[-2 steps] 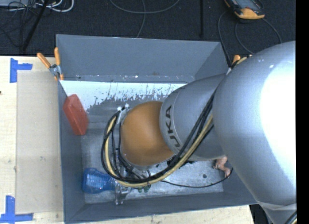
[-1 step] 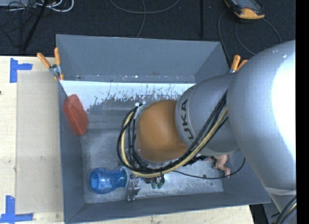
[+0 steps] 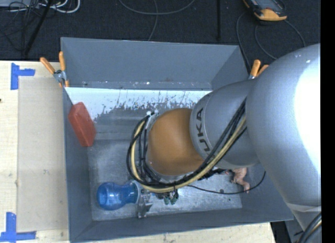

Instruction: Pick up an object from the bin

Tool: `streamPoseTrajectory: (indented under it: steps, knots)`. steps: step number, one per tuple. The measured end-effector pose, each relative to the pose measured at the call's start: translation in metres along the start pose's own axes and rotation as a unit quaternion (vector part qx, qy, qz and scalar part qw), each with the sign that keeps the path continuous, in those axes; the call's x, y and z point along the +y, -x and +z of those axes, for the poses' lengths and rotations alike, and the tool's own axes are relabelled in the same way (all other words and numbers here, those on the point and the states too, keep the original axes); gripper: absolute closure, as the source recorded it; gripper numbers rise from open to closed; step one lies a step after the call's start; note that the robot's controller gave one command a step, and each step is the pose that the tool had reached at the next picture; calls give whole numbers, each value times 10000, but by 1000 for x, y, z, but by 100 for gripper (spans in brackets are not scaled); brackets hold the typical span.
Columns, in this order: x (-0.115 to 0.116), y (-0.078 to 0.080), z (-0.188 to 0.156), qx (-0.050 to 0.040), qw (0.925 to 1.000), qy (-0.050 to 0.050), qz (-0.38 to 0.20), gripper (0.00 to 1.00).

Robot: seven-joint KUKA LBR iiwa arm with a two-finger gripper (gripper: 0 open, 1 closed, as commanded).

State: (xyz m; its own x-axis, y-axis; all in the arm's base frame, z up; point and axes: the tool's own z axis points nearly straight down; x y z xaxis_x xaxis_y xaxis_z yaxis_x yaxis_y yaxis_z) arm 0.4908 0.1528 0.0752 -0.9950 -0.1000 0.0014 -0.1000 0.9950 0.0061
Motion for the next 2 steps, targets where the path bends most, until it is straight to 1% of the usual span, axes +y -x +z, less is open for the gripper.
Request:
streamPoseTrajectory:
  steps: [1,2]
  knots:
    - [-12,1,-35,36,9999,-31,108,100]
    - [5,16,-95,20,9998,-40,209,100]
